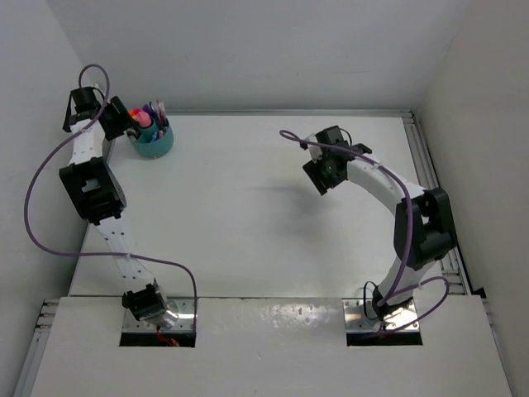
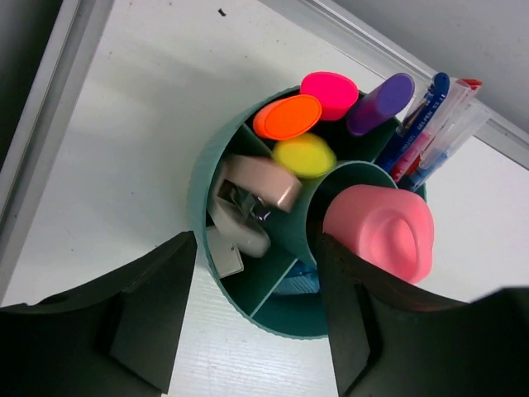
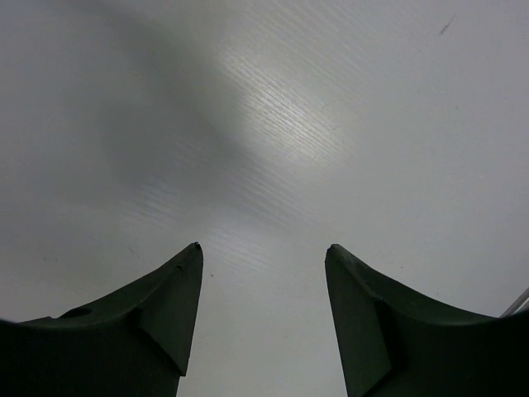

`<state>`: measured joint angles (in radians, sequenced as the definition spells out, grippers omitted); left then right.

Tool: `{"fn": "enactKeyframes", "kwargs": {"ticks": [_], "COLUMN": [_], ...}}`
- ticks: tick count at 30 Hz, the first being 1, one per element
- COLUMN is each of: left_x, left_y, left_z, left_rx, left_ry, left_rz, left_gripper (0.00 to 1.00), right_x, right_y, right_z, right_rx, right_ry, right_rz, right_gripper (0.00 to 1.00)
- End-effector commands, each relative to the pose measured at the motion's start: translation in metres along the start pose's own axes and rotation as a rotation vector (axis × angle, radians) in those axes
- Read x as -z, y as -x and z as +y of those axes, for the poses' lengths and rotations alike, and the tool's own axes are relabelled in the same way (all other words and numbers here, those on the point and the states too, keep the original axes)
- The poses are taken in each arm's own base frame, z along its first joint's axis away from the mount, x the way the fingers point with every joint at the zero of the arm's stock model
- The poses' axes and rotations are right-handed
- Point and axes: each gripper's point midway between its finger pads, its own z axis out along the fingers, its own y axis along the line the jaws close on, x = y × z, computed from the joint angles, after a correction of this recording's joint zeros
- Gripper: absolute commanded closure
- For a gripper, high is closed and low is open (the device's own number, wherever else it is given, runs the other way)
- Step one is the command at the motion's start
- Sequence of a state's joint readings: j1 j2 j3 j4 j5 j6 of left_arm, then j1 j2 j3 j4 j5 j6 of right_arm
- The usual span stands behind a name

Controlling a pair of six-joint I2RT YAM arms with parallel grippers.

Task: Sort the stationery into containers
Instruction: Place the stationery into the container

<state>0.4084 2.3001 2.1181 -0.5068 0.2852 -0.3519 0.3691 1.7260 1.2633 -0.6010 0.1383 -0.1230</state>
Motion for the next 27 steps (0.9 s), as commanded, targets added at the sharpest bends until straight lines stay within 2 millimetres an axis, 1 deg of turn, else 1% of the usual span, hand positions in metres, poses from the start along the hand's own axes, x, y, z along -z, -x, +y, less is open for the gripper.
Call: {"fn": "enactKeyframes", "kwargs": {"ticks": [1,3,4,5,6,7,8,9,10,11,12,13,14,15,16,17,18,19,20,21,22,23,24,25,26,27], "left_x": [0.037,0.056,0.079,0.092,0.119,0.132,0.157,0.166,0.173,0.189,0.189,0.19,0.197,0.188,0.185,0.195,0.196,0.196,0.197,0.197,0.195,0.195,0.193,0.191,0.191,0.189], "left_y": [0.05,0.063,0.076,0.084,0.095,0.099,0.109,0.108,0.102,0.101,0.091,0.075,0.062,0.037,0.015,-0.002,-0.017,-0.042,-0.06,-0.072,-0.091,-0.103,-0.113,-0.122,-0.124,-0.124], "left_z": [-0.023,-0.037,-0.047,-0.054,-0.069,-0.077,-0.089,-0.094,-0.098,-0.11,-0.112,-0.11,-0.126,-0.117,-0.119,-0.136,-0.138,-0.136,-0.149,-0.151,-0.148,-0.158,-0.159,-0.161,-0.16,-0.16], "left_rx": [-0.047,-0.083,-0.116,-0.139,-0.173,-0.207,-0.238,-0.281,-0.303,-0.336,-0.403,-0.425,-0.469,-0.532,-0.562,-0.613,-0.66,-0.677,-0.708,-0.722,-0.741,-0.765,-0.769,-0.777,-0.773,-0.769], "left_ry": [-0.078,-0.111,-0.123,-0.132,-0.147,-0.15,-0.159,-0.163,-0.166,-0.179,-0.177,-0.159,-0.175,-0.154,-0.162,-0.195,-0.202,-0.203,-0.232,-0.232,-0.226,-0.244,-0.243,-0.244,-0.244,-0.246], "left_rz": [-0.127,-0.165,-0.207,-0.241,-0.287,-0.311,-0.357,-0.363,-0.343,-0.352,-0.327,-0.275,-0.258,-0.191,-0.132,-0.118,-0.099,-0.072,-0.06,-0.057,-0.041,-0.034,-0.023,-0.025,-0.025,-0.028], "left_gripper": [0.34,0.32,0.3,0.26,0.2,0.13,0.09,0.08,0.0,0.0,0.0,0.0,0.0,0.0,0.0,0.0,0.0,0.0,0.0,0.0,0.0,0.0,0.0,0.0,0.0,0.0], "right_x": [0.006,0.008,0.009,0.013,0.015,0.016,0.02,0.022,0.024,0.028,0.03,0.033,0.037,0.04,0.042,0.046,0.047,0.047,0.048,0.051,0.049,0.049,0.051,0.051,0.051,0.053], "right_y": [0.021,0.022,0.023,0.024,0.022,0.022,0.023,0.019,0.018,0.019,0.017,0.018,0.018,0.017,0.018,0.015,0.012,0.008,0.003,-0.001,-0.009,-0.015,-0.018,-0.024,-0.027,-0.03], "right_z": [-0.001,-0.004,-0.005,-0.006,-0.01,-0.011,-0.011,-0.014,-0.016,-0.016,-0.024,-0.024,-0.026,-0.032,-0.035,-0.043,-0.045,-0.046,-0.048,-0.053,-0.053,-0.053,-0.058,-0.057,-0.059,-0.059], "right_rx": [-0.011,-0.028,-0.04,-0.057,-0.079,-0.093,-0.119,-0.144,-0.173,-0.186,-0.205,-0.257,-0.277,-0.329,-0.36,-0.402,-0.431,-0.468,-0.5,-0.533,-0.558,-0.571,-0.586,-0.586,-0.59,-0.592], "right_ry": [0.006,-0.001,0.0,0.006,0.009,0.014,0.026,0.031,0.034,0.046,0.041,0.049,0.054,0.075,0.082,0.09,0.1,0.113,0.118,0.133,0.141,0.147,0.146,0.149,0.143,0.139], "right_rz": [-0.052,-0.054,-0.058,-0.069,-0.068,-0.072,-0.082,-0.076,-0.077,-0.089,-0.092,-0.099,-0.109,-0.119,-0.126,-0.133,-0.133,-0.129,-0.124,-0.131,-0.117,-0.109,-0.114,-0.105,-0.105,-0.105], "right_gripper": [0.4,0.41,0.42,0.42,0.42,0.42,0.42,0.42,0.42,0.42,0.42,0.41,0.41,0.4,0.4,0.38,0.37,0.33,0.29,0.25,0.21,0.13,0.09,0.06,0.01,0.01]}}
